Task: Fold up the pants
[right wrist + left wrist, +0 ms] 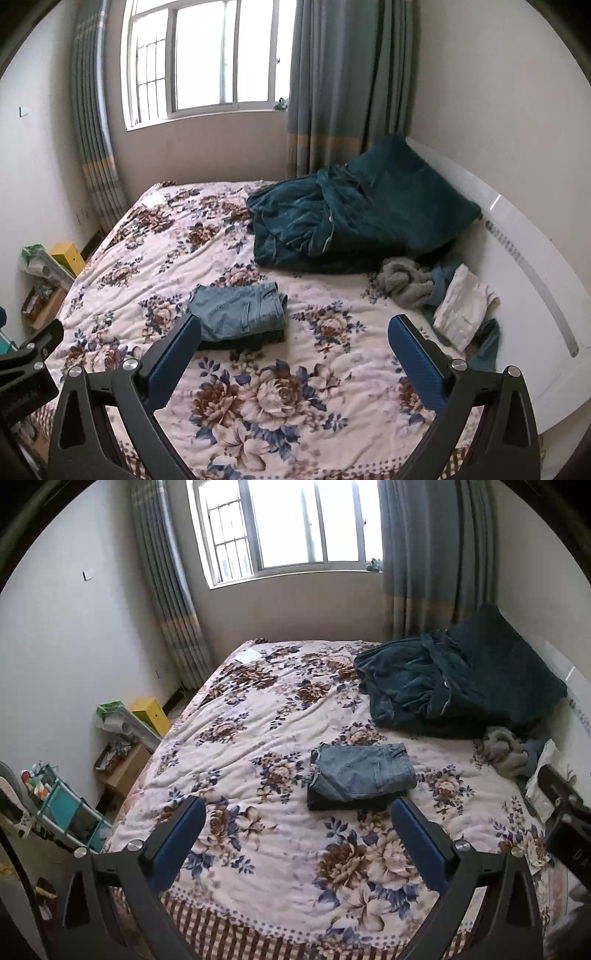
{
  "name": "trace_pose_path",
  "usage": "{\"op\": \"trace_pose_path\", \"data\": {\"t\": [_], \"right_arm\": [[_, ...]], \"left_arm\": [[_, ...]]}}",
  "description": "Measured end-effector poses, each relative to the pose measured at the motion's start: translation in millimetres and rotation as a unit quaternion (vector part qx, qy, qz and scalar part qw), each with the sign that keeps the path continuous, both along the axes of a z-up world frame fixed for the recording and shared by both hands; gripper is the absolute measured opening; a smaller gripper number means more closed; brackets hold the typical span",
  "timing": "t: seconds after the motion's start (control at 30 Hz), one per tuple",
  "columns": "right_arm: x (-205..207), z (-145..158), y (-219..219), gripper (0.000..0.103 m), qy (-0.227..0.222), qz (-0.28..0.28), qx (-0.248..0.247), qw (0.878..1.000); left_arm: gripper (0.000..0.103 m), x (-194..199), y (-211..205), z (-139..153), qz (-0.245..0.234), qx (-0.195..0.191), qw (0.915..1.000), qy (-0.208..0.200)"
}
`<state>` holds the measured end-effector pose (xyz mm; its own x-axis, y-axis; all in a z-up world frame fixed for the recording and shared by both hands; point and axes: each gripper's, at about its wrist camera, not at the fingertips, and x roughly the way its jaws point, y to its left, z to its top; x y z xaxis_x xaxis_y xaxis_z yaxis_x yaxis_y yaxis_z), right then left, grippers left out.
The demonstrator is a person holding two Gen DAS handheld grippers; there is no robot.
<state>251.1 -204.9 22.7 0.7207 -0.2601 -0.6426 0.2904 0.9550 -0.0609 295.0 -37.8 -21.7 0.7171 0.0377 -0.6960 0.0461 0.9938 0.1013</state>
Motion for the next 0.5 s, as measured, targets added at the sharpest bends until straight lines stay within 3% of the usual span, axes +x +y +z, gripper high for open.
{"op": "trace_pose_path", "data": {"t": [0.17,0.5], "right_arm": [[15.5,-20.6,-0.1,0.103,0.011,-0.003,-0.002,1.000],[21.1,-29.0,1.2,0.103,0.014,0.000,0.001,1.000]], "left_arm": [[0.103,9.1,-1.4,-8.1,-0.001,-0.004,1.0000,0.000],[0.103,19.7,-0.9,-13.7,0.000,-0.008,0.9999,0.006]]}}
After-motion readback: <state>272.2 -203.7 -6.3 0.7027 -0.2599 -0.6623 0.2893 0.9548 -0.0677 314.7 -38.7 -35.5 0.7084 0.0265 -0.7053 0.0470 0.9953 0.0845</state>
